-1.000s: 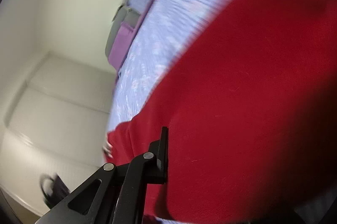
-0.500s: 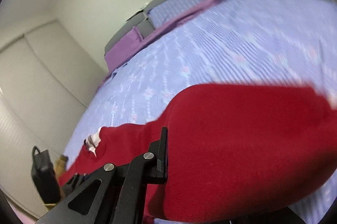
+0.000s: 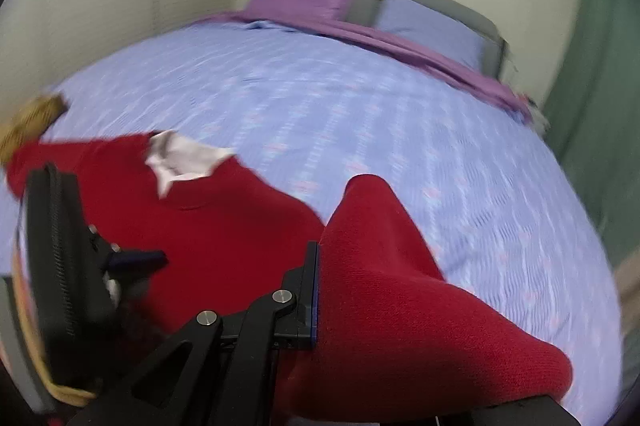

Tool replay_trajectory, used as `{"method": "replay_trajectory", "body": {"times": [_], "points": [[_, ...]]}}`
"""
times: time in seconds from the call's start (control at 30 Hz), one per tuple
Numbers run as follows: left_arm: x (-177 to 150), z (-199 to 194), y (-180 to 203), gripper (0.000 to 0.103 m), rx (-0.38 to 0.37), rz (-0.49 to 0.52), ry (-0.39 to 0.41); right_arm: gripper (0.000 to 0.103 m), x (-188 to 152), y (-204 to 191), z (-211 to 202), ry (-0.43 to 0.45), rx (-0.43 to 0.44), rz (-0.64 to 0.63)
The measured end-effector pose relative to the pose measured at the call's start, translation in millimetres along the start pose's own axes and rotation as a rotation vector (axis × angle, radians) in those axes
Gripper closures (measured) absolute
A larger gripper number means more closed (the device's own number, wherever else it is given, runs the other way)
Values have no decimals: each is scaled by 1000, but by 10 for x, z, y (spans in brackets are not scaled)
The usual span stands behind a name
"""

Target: Fold small clothes

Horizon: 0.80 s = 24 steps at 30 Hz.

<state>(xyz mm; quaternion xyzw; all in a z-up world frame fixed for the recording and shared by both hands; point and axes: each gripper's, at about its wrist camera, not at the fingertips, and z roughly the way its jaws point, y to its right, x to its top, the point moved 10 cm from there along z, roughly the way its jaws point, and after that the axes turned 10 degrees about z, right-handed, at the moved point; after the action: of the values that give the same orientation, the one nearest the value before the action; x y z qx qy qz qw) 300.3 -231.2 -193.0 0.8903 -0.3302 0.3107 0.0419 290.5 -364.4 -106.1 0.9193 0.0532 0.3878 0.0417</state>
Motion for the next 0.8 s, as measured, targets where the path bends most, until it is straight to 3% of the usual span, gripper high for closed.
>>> {"method": "replay_trajectory", "body": {"times": [0.2,0.27,0.43,0.53,0.63,0.73,0.8], "points": [[-463,-277,-876,5,143,-108,-25,97,-168,-780,195,-54,-112,-295],[-588,-322,-1087,5,169,-134,-35,97,-283,-1005,281,-75,-189,-435],[-827,-392,-1384,6,189,-187,-44,97,-591,-1277,463,-136,-383,-768],[-966,-380,-1378,5,241,-136,-70,92,-723,-1363,503,-175,-452,-903],[-1039,-449,-1321,5,225,-138,-62,86,-742,-1439,449,-187,-440,-927],[-1049,-597,-1383,5,241,-148,-49,72,-694,-1449,342,-191,-371,-805],[-1000,-705,-1453,5,265,-147,-36,68,-664,-1455,257,-180,-309,-681]]}}
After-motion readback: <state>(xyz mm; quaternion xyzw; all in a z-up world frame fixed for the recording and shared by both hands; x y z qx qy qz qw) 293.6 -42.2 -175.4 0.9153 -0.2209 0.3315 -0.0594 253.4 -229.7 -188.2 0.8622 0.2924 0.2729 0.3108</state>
